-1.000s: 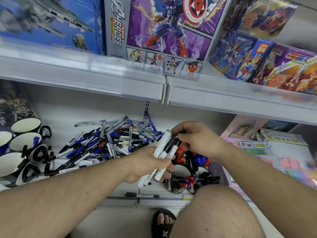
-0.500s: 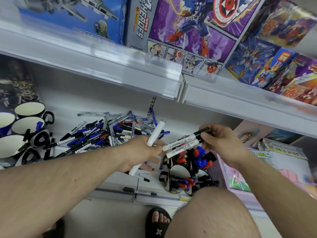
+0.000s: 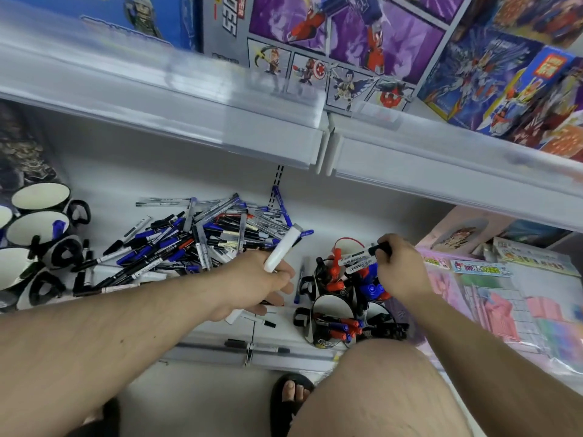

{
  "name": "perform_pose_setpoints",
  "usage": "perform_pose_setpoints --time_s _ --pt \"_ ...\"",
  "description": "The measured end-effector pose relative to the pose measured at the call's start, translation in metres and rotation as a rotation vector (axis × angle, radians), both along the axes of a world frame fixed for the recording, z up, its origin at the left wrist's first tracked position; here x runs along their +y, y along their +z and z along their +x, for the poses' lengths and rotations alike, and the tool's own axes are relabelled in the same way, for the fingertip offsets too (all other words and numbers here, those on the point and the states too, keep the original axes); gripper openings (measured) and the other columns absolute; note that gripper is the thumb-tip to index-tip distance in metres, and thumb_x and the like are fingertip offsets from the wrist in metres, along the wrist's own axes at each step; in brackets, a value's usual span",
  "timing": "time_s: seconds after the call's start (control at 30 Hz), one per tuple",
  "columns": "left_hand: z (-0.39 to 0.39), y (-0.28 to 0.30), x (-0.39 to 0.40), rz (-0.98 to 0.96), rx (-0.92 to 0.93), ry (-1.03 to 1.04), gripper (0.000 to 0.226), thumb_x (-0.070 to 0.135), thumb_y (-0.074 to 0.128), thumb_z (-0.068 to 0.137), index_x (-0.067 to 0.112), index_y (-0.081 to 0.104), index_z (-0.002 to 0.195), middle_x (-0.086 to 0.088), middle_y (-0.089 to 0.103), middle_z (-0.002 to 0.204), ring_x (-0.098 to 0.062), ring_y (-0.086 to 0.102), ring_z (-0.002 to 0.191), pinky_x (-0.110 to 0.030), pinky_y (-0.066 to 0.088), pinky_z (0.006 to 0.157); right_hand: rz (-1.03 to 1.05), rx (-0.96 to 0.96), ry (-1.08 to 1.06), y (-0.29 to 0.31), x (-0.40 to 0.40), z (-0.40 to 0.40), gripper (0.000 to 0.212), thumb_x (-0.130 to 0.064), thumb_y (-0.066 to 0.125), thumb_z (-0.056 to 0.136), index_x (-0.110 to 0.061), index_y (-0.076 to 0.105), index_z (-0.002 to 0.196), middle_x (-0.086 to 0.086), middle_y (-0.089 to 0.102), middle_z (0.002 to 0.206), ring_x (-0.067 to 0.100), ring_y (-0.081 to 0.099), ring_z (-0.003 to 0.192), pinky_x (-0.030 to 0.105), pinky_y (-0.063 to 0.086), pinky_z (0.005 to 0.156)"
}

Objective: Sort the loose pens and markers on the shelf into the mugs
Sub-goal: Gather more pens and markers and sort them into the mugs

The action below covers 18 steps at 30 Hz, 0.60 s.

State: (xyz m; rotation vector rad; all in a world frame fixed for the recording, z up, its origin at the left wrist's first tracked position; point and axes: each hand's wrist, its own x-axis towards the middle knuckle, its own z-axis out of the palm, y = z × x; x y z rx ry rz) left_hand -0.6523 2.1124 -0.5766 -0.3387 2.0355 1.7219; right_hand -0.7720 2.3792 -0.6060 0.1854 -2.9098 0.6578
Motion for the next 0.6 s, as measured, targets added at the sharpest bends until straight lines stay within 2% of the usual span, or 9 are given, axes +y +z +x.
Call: perform_pose_setpoints --time_s 0.17,0.27,0.43,0.53,0.57,0.6 --pt "-0.006 -0.006 0.001 -0.008 -0.021 0.004 0.013 0.022 0.054 0.1 0.022 0.065 0.107 0.004 0.075 0.098 -0.013 0.072 0.081 -0.031 0.057 0.071 0.019 -0.082 -0.054 -0.018 -0.014 -0.01 0.02 -0.009 0.05 0.095 -0.007 0.06 0.112 0.012 0.064 0.106 0.023 0.056 0.077 0.026 0.041 0.067" --pt "-0.01 -0.009 0.0 -0.017 -0.024 0.009 0.014 0.022 0.054 0.1 0.022 0.065 0.108 0.004 0.076 0.097 -0.012 0.072 0.078 -0.03 0.057 0.069 0.067 -0.133 -0.047 -0.032 -0.022 -0.014 0.024 -0.01 0.048 0.096 -0.006 0.058 0.117 0.016 0.063 0.109 0.033 0.061 0.089 0.03 0.044 0.072" --pt "-0.014 -0.012 0.003 -0.026 -0.031 0.013 0.014 0.021 0.054 0.1 0.022 0.066 0.106 0.004 0.075 0.095 -0.011 0.071 0.075 -0.028 0.056 0.066 0.044 -0.187 0.003 -0.058 -0.029 -0.018 0.033 -0.009 0.043 0.098 -0.005 0.053 0.129 0.019 0.057 0.123 0.037 0.057 0.105 0.033 0.044 0.077" --pt "-0.015 -0.014 0.005 -0.031 -0.034 0.008 0.013 0.021 0.055 0.099 0.021 0.066 0.106 0.003 0.075 0.097 -0.011 0.071 0.075 -0.028 0.056 0.066 0.12 -0.168 0.087 -0.073 -0.034 -0.014 0.039 -0.025 0.037 0.1 -0.009 0.048 0.133 0.017 0.056 0.128 0.04 0.052 0.115 0.043 0.044 0.09" --pt "-0.016 -0.014 0.005 -0.034 -0.035 0.006 0.013 0.021 0.055 0.099 0.021 0.066 0.106 0.002 0.075 0.097 -0.012 0.071 0.076 -0.028 0.056 0.066 0.234 -0.2 0.119 -0.078 -0.035 -0.011 0.048 -0.035 0.032 0.1 -0.012 0.042 0.141 0.014 0.05 0.14 0.039 0.045 0.127 0.047 0.038 0.1" --pt "-0.016 -0.015 0.005 -0.037 -0.036 0.005 0.013 0.021 0.055 0.099 0.021 0.065 0.106 0.002 0.075 0.098 -0.012 0.071 0.076 -0.028 0.056 0.067 0.353 -0.261 0.145 -0.082 -0.035 -0.009 0.058 -0.045 0.025 0.101 -0.017 0.027 0.151 0.008 0.034 0.156 0.037 0.03 0.14 0.051 0.026 0.11"
